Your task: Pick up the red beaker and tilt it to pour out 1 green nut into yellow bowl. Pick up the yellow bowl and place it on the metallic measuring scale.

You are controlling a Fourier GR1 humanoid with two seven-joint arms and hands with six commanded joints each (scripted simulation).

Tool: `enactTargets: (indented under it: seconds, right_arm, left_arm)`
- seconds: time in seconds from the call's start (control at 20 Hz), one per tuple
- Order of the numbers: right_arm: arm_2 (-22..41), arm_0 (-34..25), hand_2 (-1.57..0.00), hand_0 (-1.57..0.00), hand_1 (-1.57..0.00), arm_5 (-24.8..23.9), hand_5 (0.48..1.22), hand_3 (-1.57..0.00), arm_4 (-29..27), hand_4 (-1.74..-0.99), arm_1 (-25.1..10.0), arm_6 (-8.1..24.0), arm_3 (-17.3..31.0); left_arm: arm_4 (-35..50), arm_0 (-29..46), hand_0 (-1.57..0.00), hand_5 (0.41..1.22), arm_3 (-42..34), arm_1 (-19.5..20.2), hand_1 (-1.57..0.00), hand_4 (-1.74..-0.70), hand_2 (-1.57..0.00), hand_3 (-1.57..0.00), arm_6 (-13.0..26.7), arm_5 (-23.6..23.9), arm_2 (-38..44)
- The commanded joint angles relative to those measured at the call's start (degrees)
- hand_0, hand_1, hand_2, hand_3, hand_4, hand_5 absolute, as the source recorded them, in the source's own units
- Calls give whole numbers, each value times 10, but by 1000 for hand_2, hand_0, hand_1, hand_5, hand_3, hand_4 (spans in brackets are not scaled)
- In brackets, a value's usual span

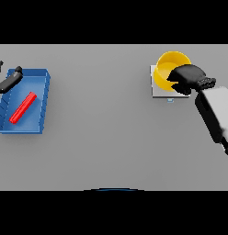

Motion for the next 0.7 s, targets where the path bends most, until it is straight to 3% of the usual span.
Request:
enactTargets:
  seconds: [0.0, 0.1, 0.2, 0.25, 0.3, 0.45, 0.65]
  right_arm:
    - [-5, -4, -1382, -1528, -1571, 0, 1221, -1440, -2, -1741, 3, 6, 10]
    - [-6, -10, -1363, -1417, -1571, 2, 1221, -1487, 0, -1741, 8, 10, 17]
    - [-6, -11, -1385, -1397, -1571, 9, 1221, -1363, 0, -1741, 8, 5, 25]
    - [-9, -13, -1423, -1332, -1459, 14, 1221, -1198, -3, -1741, 8, 3, 29]
    - [-12, -12, -1330, -1128, -1322, 20, 1221, -1057, -6, -1701, 5, -2, 22]
    - [-19, -10, -913, -577, -828, 26, 1016, -742, -12, -1588, 7, 7, 25]
    - [-7, -13, -519, -236, -380, 31, 877, -525, -1, -1501, 1, -5, 34]
  left_arm:
    - [1, 1, 1, 713, 2, -1, 1, -729, 1, 1, -4, -2, 1]
    - [0, -2, 1, 712, -1, 1, 1, -727, 1, 1, 3, -3, -1]
    - [0, -4, 1, 715, 4, -3, 1, -727, 1, 1, 4, -6, -2]
    - [-1, -9, 1, 717, 7, -4, 1, -729, 1, 1, 8, -6, -2]
    - [-2, -11, 1, 720, 12, -5, 1, -730, 1, 1, 8, -9, -3]
    - [0, -8, 1, 729, 22, -11, 1, -732, 1, 1, -6, -13, 0]
    - [-7, -11, 1, 708, 25, -18, 1, -724, 1, 1, -9, -9, -5]
